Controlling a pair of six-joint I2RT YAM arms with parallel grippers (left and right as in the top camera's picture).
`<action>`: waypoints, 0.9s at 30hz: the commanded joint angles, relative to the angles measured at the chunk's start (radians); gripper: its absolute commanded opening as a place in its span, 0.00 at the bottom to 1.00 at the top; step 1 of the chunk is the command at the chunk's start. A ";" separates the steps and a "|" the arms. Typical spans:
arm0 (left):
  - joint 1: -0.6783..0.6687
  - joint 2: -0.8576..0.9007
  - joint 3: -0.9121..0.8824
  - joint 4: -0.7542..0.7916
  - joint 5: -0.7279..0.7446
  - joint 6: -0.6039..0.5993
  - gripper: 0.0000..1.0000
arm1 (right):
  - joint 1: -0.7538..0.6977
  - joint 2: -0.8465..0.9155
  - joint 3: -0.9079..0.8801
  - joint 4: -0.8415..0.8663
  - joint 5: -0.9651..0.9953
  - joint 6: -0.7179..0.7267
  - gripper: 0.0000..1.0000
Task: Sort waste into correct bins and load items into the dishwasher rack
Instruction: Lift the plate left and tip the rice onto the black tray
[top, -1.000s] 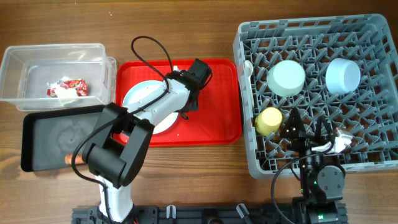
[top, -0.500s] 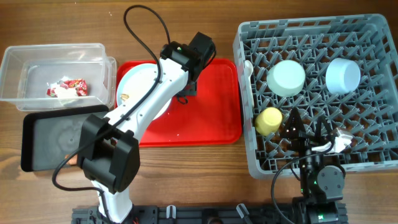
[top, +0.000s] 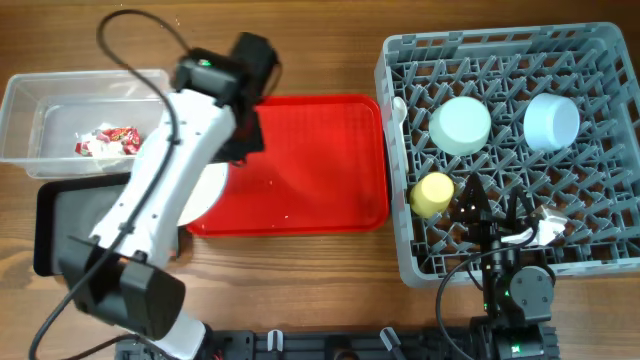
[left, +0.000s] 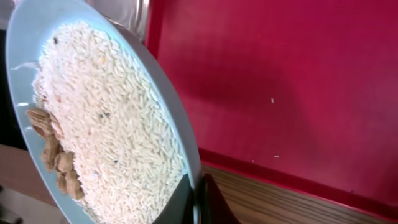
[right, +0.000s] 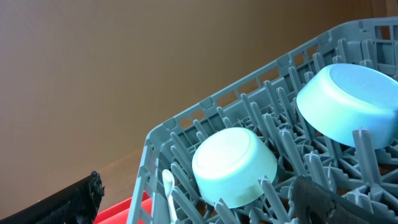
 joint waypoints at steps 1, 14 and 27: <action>0.106 -0.028 0.017 -0.007 0.056 -0.007 0.04 | -0.005 -0.007 -0.001 0.006 -0.008 0.007 1.00; 0.366 -0.109 -0.190 0.144 0.342 0.159 0.04 | -0.005 -0.007 -0.001 0.006 -0.008 0.007 1.00; 0.700 -0.283 -0.401 0.277 0.751 0.413 0.04 | -0.005 -0.007 -0.001 0.006 -0.008 0.007 1.00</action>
